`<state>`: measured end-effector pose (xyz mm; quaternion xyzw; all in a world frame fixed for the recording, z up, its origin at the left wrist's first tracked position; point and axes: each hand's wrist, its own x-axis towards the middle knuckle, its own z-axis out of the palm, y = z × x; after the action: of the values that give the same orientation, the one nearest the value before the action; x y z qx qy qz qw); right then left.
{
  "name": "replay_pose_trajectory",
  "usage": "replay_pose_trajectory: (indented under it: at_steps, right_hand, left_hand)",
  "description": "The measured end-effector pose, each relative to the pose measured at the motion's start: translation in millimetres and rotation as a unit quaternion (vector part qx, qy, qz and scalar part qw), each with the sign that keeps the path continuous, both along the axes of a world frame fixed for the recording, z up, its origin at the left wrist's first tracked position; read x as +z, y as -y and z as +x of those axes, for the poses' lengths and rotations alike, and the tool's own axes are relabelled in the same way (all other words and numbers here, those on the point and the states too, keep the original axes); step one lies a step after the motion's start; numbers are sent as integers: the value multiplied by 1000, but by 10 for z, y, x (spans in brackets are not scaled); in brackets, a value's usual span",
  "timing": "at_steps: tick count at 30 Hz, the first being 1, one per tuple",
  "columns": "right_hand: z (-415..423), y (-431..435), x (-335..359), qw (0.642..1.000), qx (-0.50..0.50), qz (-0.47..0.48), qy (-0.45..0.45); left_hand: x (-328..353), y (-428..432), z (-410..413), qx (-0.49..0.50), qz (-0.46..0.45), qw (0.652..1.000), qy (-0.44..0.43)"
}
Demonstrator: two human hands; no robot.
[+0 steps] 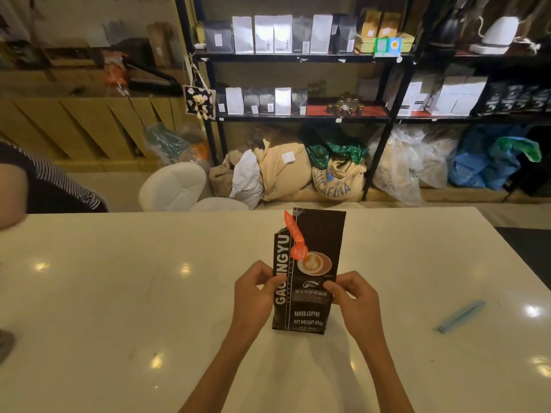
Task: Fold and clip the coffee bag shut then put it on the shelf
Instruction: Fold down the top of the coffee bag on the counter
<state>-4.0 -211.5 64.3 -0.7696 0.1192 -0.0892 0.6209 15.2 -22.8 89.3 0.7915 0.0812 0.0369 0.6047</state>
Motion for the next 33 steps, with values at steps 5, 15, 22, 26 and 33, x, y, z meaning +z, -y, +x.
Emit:
replay_pose_trajectory:
  at_steps: [5, 15, 22, 26, 33]
  right_hand:
    - [140, -99, -50, 998, -50, 25, 12]
    - [513, -77, -108, 995, -1, -77, 58]
    - [170, -23, -139, 990, -61, -93, 83]
    - [68, 3, -106, 985, -100, -126, 65]
    - [1, 88, -125, 997, -32, 2, 66]
  left_hand:
    - [-68, 50, 166, 25, -69, 997, -25]
    - [-176, 63, 546, -48, 40, 994, 85]
    - [-225, 76, 310, -101, 167, 968, 155]
    - [-214, 141, 232, -32, 123, 985, 115]
    - [-315, 343, -6, -75, -98, 992, 21]
